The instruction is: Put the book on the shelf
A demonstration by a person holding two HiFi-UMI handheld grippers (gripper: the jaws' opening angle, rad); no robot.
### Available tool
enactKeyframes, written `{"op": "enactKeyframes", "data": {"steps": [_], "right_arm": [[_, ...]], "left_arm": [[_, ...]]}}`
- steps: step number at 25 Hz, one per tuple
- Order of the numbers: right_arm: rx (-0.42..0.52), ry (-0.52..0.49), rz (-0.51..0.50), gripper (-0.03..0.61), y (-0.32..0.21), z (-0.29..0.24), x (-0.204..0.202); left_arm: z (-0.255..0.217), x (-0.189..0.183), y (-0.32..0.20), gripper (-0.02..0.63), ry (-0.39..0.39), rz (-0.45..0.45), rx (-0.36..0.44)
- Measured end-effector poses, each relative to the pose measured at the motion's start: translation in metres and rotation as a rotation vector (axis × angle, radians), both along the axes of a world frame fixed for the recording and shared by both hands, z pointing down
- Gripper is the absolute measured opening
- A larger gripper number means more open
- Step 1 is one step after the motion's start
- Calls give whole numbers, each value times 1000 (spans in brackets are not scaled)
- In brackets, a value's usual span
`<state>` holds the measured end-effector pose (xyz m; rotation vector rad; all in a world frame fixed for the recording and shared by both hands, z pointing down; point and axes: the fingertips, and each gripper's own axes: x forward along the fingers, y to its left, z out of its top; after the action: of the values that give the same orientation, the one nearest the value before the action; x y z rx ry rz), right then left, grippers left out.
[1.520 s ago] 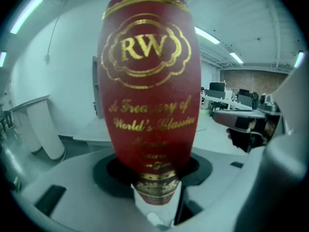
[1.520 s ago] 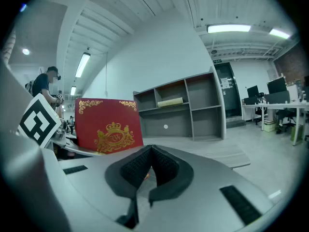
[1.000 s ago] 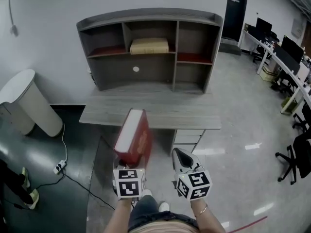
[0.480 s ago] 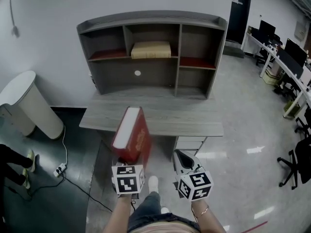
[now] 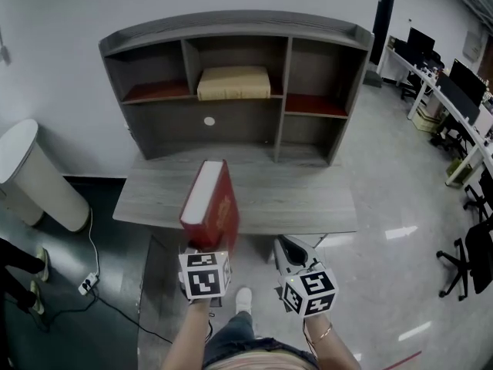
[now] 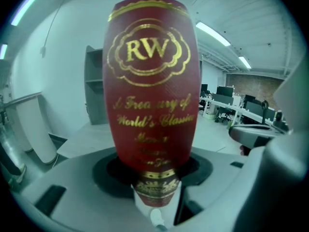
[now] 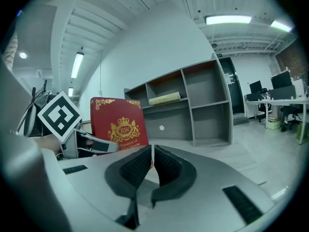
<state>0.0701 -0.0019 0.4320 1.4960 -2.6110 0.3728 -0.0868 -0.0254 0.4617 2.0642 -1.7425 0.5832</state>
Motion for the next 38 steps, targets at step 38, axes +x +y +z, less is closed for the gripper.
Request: {"op": "enactKeyframes", "data": {"steps": [38], "right_arm": [[-81, 73, 93, 9, -194, 14, -38]], "left_arm": [[47, -9, -244, 230, -1, 25, -62]]}}
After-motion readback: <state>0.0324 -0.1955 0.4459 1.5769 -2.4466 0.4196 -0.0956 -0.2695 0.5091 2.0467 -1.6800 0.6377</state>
